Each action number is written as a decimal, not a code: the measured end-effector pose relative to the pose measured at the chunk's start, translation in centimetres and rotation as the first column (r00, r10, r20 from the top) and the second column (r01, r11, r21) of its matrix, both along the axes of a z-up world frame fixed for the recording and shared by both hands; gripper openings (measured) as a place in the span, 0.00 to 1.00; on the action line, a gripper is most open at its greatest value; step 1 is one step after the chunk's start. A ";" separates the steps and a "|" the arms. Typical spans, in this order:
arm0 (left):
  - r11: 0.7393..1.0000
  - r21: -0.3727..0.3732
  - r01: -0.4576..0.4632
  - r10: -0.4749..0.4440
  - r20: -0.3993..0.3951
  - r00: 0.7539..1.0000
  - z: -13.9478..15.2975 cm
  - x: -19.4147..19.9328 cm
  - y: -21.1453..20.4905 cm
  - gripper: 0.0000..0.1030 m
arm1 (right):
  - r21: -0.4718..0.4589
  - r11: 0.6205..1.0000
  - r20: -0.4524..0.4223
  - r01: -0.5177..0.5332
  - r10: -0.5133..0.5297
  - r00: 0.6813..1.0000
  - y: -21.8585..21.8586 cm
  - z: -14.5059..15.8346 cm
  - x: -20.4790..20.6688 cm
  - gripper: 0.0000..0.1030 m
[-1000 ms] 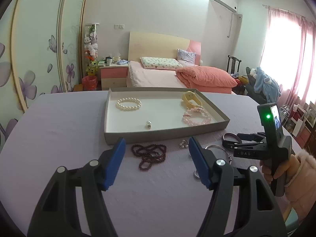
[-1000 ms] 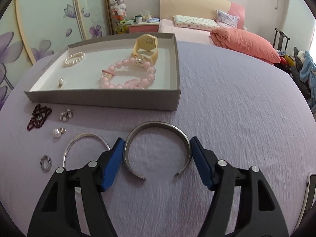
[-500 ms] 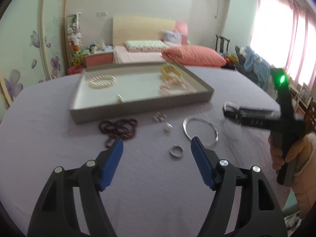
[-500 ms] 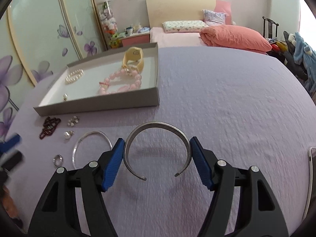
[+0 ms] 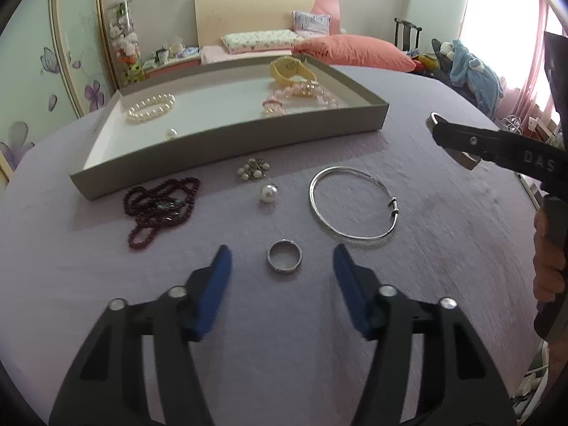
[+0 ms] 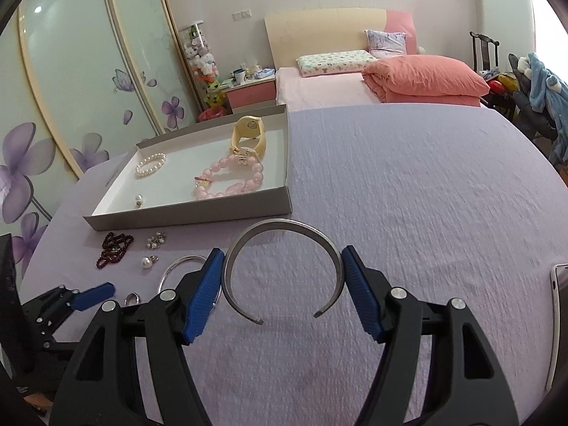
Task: Organize jewelry
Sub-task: 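Grasp the silver ring with the left tool while the right tool holds the cuff, then carry the silver cuff and silver ring over the gray tray with both tools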
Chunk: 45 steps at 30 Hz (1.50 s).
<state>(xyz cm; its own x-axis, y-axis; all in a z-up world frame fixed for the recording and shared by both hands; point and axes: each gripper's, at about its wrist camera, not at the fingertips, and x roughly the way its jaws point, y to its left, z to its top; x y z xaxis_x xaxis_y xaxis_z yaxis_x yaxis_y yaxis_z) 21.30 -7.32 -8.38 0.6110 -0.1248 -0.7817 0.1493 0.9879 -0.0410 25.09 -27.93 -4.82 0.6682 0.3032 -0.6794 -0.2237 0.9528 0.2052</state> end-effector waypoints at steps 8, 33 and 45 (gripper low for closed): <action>0.999 0.031 -0.008 0.008 -0.001 1.000 0.0 0.4 -1.0 0.44 | 0.019 1.000 -0.003 0.001 -0.001 1.000 -0.2 0.0 0.0 0.65; 0.999 -0.006 -0.040 0.040 0.013 0.999 0.5 0.0 1.7 0.21 | 0.008 0.999 0.029 -0.043 0.043 0.999 1.7 1.2 -0.8 0.66; 0.980 -0.046 -0.193 0.198 0.145 0.969 4.9 -0.9 9.3 0.21 | -0.006 0.993 0.071 -0.115 0.115 0.991 5.3 2.7 -1.3 0.66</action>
